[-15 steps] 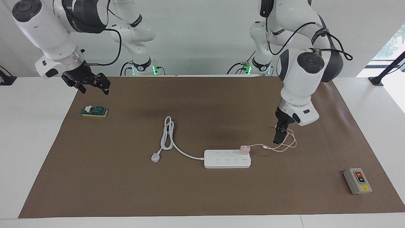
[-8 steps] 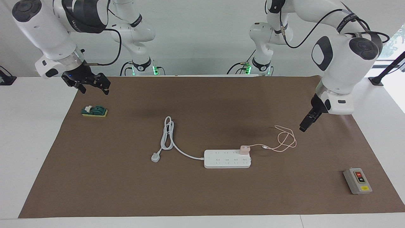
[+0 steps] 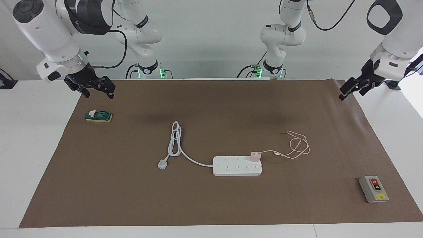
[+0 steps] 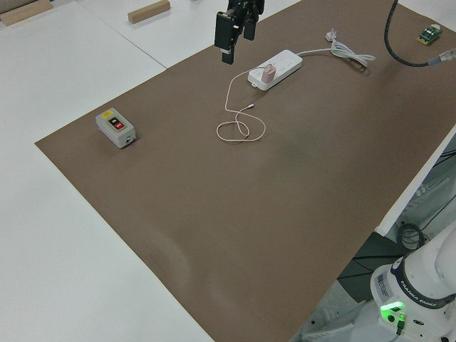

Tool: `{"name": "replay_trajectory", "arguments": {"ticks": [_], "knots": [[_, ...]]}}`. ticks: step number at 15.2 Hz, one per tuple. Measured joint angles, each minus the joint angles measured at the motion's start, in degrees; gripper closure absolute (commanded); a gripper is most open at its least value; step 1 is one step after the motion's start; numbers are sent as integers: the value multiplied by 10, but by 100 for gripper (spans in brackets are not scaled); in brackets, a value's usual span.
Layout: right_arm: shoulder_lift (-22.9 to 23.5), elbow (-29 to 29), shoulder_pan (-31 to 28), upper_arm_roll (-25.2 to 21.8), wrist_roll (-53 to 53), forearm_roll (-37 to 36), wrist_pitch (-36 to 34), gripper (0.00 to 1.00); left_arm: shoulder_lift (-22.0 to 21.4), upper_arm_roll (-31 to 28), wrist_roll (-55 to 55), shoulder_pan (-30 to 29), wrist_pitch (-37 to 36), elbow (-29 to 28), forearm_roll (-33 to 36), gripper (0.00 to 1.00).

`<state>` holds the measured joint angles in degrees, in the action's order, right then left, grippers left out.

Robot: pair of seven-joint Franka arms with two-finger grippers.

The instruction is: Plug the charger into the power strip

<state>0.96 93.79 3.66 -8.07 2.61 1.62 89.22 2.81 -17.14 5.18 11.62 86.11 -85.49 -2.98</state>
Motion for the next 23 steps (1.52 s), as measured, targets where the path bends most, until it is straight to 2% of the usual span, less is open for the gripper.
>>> {"name": "replay_trajectory", "arguments": {"ticks": [2,4,13,17,19,21,23], "knots": [[0,0,0,0,0,0,0,0,-43,4,0,1,-12,-28,0,0],[0,0,0,0,0,0,0,0,-62,10,0,2,-11,-42,0,0],[0,0,0,0,0,0,0,0,-56,16,-72,33,2,-60,44,0],[0,0,0,0,0,0,0,0,-36,19,-75,29,9,-62,48,0],[0,0,0,0,0,0,0,0,-34,59,-75,-11,9,-62,49,0],[0,0,0,0,0,0,0,0,-34,142,-75,-87,9,-62,50,0],[0,0,0,0,0,0,0,0,-34,175,-75,-114,9,-62,51,0]]}}
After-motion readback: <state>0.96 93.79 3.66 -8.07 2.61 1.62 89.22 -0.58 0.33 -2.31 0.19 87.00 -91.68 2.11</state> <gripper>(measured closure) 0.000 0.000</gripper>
